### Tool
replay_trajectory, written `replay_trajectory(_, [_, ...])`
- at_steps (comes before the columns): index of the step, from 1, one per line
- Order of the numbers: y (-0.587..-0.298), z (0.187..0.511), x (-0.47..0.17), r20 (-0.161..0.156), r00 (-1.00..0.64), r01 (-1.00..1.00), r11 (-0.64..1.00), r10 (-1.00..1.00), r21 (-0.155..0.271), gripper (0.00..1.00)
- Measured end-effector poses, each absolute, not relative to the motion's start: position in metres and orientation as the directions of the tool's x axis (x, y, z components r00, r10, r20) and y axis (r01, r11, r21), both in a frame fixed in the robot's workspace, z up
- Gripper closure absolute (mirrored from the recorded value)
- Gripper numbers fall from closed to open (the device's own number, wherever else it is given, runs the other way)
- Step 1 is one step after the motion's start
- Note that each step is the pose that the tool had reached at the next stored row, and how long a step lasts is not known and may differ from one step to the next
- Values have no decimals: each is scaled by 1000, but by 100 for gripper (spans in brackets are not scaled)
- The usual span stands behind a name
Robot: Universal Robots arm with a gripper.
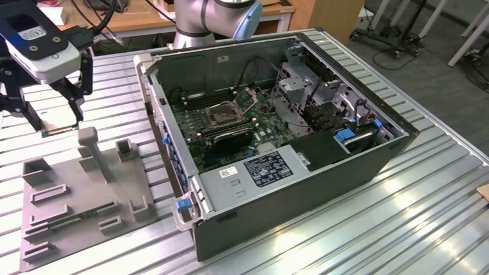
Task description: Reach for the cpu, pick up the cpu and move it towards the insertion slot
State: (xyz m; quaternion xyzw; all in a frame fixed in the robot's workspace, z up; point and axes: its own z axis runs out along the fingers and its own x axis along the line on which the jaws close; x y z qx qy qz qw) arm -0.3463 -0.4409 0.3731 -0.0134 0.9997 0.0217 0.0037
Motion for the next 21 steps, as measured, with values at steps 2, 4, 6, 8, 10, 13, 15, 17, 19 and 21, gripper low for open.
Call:
replay_trajectory(2, [-441,373,-345,-8,-1000,-27,999,-27,43,46])
replay_trajectory(4, [-441,373,-344,-8,-1000,-27,999,-26,43,46])
replay_trajectory(6, [-441,373,-344,-8,-1000,-27,999,-26,43,46])
replay_trajectory(8, [-441,373,-344,-8,-1000,-27,999,-26,43,46])
replay_trajectory(10, [-441,375,-344,-8,-1000,-27,999,-27,43,46])
replay_trajectory(13, [-441,377,-344,-8,-1000,-27,999,-27,43,46])
replay_trajectory(15, [-441,378,-344,-8,-1000,-27,999,-27,43,46])
replay_trajectory(17, [-441,378,-344,-8,-1000,-27,999,-27,43,46])
replay_trajectory(19, [-441,378,-344,-8,-1000,-27,999,-27,43,46])
replay_trajectory(21, [-441,378,-344,-8,-1000,-27,999,-27,43,46])
